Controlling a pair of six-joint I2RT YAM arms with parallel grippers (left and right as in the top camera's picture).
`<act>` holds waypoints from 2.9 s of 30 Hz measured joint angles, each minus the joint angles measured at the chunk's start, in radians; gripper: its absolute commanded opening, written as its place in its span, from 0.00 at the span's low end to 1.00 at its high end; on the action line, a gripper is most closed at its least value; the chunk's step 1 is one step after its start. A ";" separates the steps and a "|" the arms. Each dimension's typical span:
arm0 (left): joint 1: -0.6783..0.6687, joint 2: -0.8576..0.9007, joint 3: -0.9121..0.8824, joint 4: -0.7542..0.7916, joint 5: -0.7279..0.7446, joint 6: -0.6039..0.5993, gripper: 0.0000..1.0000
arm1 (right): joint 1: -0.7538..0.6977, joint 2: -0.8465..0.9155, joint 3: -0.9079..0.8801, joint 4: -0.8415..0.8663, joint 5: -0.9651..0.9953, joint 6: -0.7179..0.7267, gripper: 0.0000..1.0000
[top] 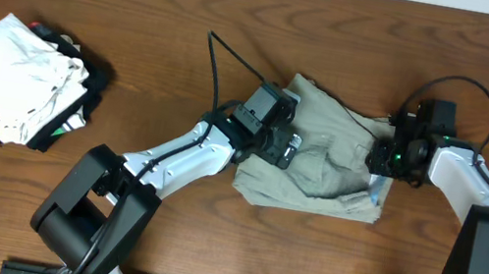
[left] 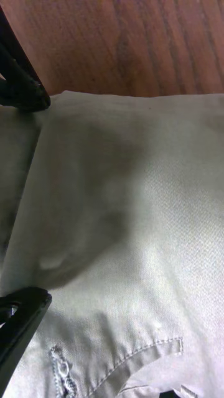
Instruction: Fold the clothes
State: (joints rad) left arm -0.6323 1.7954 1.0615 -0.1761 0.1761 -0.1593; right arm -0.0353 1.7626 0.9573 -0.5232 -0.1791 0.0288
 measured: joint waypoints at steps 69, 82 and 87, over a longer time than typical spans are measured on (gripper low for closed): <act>-0.005 0.000 0.000 -0.300 0.217 0.003 0.23 | -0.023 -0.284 -0.245 -0.014 -0.134 0.038 0.63; -0.005 -0.187 -0.001 -0.290 0.137 0.012 0.90 | -0.013 -0.552 0.019 -0.096 -0.146 0.029 0.64; 0.005 -0.298 0.004 -0.043 -0.013 0.046 0.93 | 0.065 -0.509 0.016 -0.186 -0.168 0.012 0.57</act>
State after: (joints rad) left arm -0.6273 1.4971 1.0657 -0.2192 0.1627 -0.1135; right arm 0.0296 1.2541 0.9737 -0.7090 -0.3473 0.0406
